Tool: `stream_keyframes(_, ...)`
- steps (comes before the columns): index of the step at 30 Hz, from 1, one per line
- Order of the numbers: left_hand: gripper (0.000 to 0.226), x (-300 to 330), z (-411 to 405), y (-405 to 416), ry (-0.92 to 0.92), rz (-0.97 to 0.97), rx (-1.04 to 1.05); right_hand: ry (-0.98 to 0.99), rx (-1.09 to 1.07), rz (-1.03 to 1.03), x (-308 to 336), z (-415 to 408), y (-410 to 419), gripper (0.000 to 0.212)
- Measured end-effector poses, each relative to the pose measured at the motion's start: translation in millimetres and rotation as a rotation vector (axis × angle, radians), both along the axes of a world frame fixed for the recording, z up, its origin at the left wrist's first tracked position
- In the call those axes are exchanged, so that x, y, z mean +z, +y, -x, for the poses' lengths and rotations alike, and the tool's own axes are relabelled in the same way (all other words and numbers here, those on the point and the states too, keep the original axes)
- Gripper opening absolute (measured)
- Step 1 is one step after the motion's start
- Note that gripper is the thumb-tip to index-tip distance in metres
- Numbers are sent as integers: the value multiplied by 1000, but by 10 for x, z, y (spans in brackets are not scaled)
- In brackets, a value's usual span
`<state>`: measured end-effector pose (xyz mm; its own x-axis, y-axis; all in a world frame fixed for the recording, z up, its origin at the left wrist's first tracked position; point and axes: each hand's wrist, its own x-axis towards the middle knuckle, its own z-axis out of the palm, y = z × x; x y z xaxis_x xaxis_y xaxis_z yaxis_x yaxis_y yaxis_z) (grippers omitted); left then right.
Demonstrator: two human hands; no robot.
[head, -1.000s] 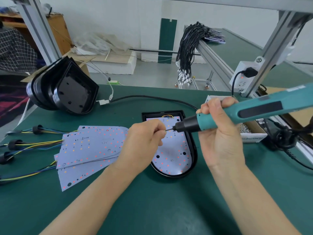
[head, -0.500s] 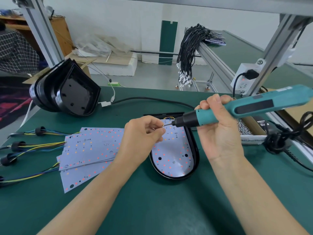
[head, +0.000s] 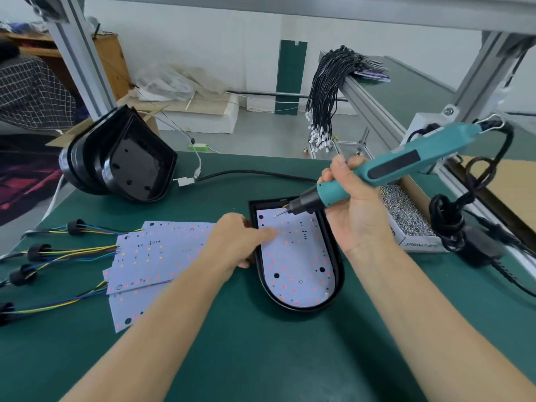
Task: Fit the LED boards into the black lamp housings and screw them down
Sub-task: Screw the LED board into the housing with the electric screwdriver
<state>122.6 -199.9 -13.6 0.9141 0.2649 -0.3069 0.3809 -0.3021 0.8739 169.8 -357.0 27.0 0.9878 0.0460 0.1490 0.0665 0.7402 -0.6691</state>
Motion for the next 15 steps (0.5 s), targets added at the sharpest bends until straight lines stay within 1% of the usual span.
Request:
stream_keyframes(2,14,-6,-39,-64,-22,98,29,7,1,30,-19,-41,11,26)
stream_keyframes(3,13,-6,-50,-92,-35,137,43,10,1,43,-31,-59,16,28)
stream_keyframes(5,18,-11,-70,-144,-62,177,61,4,0,81,-52,-86,29,29)
stream_keyframes(8,27,-14,-87,-179,-91,187,87,-1,11,126,-65,-106,71,30)
stream_keyframes(15,29,-42,-90,-181,-96,167,83,-15,28,167,-62,-155,98,29)
